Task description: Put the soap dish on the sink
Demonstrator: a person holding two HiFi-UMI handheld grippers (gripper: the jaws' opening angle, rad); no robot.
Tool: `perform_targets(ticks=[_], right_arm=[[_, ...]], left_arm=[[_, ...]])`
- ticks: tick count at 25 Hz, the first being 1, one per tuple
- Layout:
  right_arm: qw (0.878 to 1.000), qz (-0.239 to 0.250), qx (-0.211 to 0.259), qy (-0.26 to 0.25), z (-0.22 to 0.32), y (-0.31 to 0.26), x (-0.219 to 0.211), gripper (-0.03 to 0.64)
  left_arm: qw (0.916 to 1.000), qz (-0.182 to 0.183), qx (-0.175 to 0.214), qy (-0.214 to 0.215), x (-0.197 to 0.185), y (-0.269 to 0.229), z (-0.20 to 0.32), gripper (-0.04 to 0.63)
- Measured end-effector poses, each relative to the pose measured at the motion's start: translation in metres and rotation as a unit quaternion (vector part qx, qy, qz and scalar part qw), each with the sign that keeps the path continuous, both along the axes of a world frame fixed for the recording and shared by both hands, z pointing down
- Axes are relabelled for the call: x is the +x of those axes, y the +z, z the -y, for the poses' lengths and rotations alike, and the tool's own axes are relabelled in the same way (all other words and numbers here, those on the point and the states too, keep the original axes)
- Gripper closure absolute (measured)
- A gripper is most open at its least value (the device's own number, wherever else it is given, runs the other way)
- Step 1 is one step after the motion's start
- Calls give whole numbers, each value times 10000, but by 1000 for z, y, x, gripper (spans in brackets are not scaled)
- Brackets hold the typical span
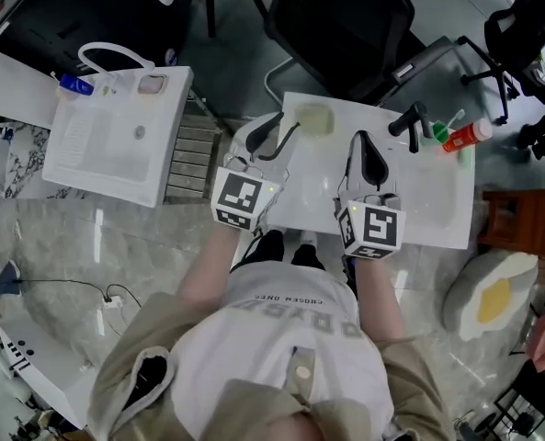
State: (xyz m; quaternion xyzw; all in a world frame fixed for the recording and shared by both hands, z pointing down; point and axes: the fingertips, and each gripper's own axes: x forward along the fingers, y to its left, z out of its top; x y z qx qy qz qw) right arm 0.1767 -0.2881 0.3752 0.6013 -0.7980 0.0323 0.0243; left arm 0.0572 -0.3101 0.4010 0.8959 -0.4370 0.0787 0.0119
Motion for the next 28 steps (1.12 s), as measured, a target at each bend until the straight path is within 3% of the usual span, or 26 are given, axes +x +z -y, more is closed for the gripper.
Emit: perform_targets(ticks=[7,15,20,28], right_arm=[[9995,31,288,86,-25,-24,-2,611],[9985,187,504,49,-48,-42,-4,611],[9977,176,658,11,-57,-51,-6,611],[9970,101,773,28,-58,-56,-7,612]], left_arm=[[9987,-213,424,-180,-11,-22,-22,489],[9944,-592,715,-507,-23,-48,-44,588],[9919,-752,804,-640,-25,-58,-56,588],[9905,-707,859,-803,-22,-62,-60,588]])
